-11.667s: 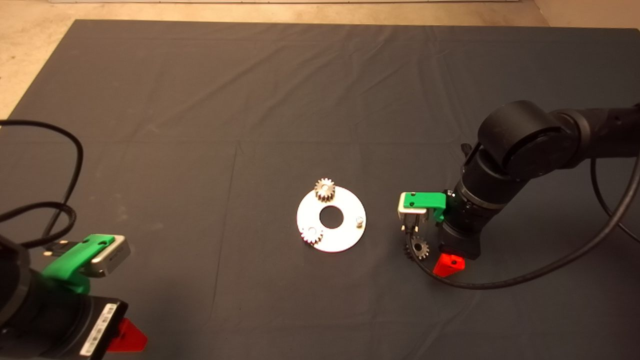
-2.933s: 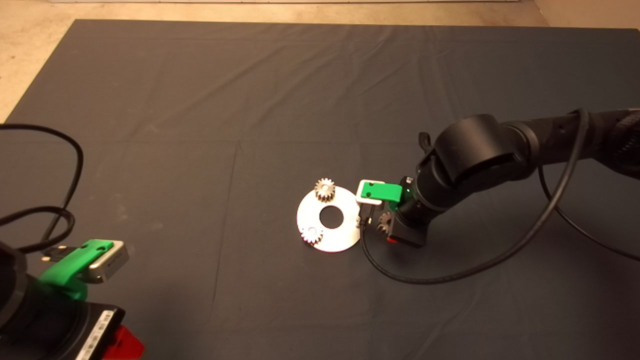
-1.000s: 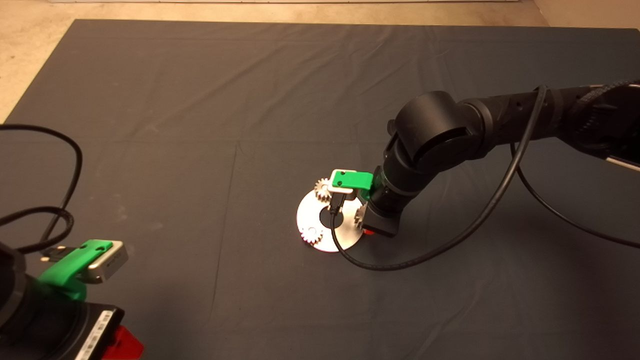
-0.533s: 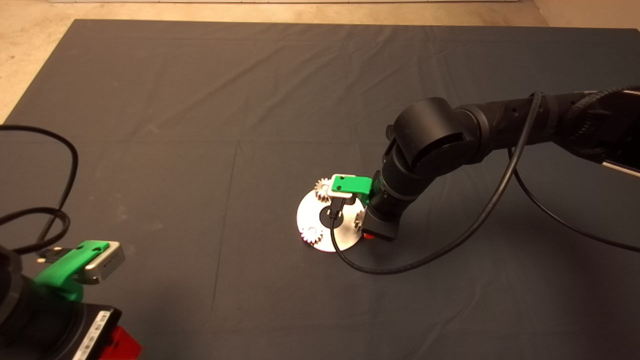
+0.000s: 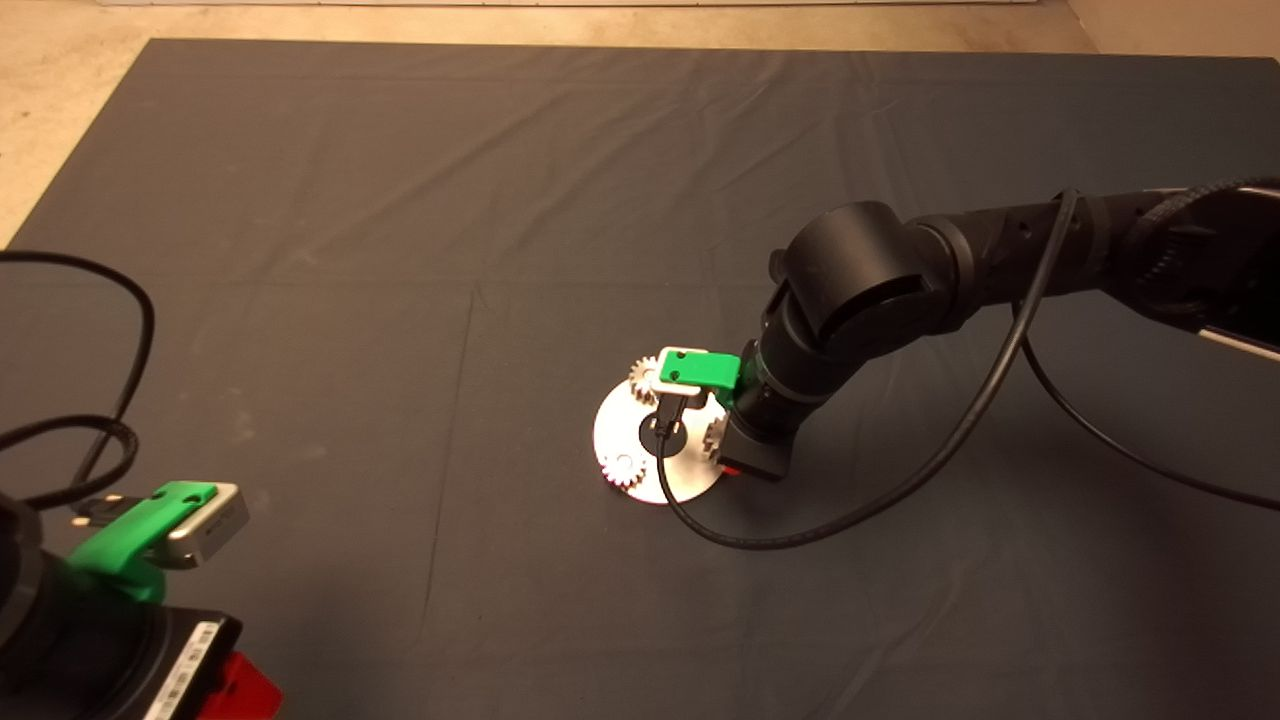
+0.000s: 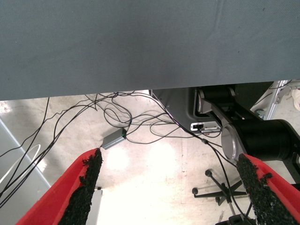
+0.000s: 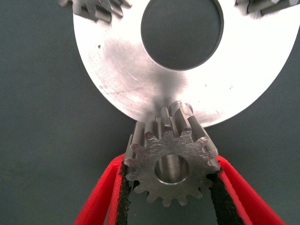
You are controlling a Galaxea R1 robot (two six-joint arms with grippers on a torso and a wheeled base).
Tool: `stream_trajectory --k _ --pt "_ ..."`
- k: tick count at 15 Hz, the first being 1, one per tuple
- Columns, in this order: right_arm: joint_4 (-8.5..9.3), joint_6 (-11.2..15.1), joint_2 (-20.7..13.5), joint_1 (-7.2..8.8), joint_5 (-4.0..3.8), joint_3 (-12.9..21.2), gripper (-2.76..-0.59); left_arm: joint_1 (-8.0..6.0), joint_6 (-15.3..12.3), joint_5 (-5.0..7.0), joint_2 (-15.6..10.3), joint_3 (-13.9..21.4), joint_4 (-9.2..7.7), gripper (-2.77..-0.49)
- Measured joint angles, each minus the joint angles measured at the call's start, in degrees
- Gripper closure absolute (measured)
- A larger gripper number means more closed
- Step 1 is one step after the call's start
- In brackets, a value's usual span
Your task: Install three planetary gears onto the carrier pins
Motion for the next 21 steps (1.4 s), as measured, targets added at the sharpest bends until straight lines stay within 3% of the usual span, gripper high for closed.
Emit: stream_trajectory --k 12,21 --pt "-3.25 0.0 -0.01 0.0 0.05 0.0 -1.04 0.0 0.0 0.01 -0.01 0.0 0.0 -2.04" --pt "-3.75 0.0 0.83 0.0 0.08 0.0 -1.04 0.0 0.0 -0.01 0.02 0.0 0.0 -2.04"
